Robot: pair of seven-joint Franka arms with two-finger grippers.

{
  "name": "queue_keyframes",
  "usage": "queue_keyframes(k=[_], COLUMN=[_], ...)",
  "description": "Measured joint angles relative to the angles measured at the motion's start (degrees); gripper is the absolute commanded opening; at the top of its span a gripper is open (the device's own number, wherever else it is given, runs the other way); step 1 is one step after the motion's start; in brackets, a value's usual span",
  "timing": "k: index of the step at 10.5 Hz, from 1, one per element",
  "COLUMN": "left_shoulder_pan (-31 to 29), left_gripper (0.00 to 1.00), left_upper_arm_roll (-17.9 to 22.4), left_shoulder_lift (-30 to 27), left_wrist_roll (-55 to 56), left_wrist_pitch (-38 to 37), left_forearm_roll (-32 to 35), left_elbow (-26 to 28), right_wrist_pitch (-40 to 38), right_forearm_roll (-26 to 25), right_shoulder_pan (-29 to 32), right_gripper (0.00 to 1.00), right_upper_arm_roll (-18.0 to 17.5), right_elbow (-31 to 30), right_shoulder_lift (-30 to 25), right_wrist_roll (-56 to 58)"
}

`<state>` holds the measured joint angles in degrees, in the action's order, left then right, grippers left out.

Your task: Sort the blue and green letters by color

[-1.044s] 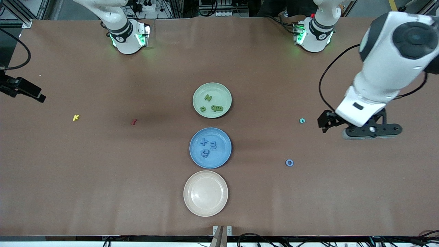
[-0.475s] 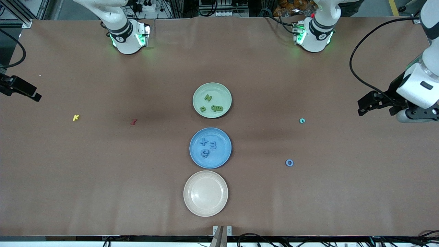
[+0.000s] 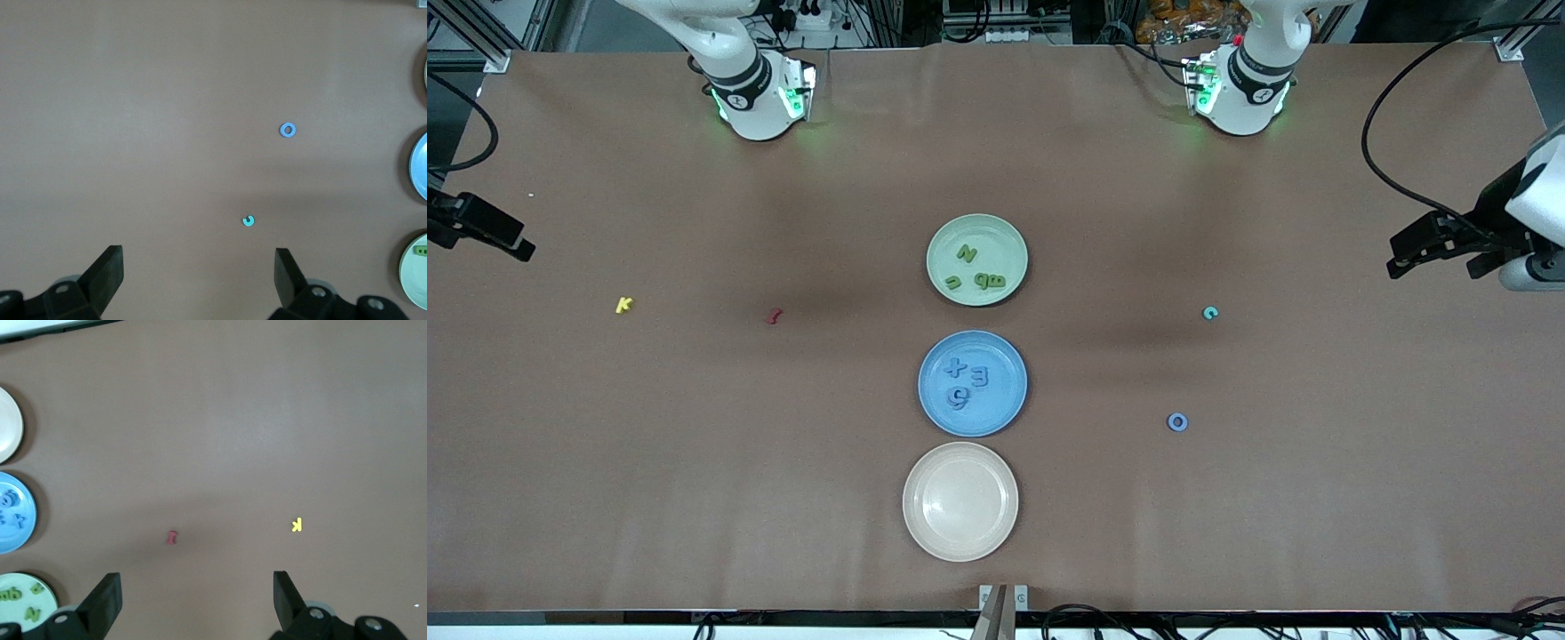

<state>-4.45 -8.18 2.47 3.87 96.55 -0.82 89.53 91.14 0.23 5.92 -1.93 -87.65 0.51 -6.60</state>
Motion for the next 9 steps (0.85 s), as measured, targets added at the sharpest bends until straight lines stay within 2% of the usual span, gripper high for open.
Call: queue_keyframes(k=[4, 9], left_shoulder_pan=[0.22, 4.18], left_gripper=[1.0, 1.0], left_upper_arm_roll=[0.18, 0.19], left_shoulder_lift=[-4.98, -5.63], left_wrist_roll=[-0.16, -0.21], left_wrist_pitch=[-0.01, -0.75], left_forearm_roll=[0.0, 0.0], left_elbow=[2.86, 3.74], right_wrist_pitch=[-0.88, -1.1], right_forearm_roll=[-0.51, -0.51], right_shoulder_pan=[-0.71, -1.19], right_gripper=[1.0, 1.0], right_upper_arm_roll=[-0.31, -0.5], right_elbow=[-0.01, 0.0], right_shoulder_lift=[0.01, 0.0], right_wrist_roll=[1.48, 1.61])
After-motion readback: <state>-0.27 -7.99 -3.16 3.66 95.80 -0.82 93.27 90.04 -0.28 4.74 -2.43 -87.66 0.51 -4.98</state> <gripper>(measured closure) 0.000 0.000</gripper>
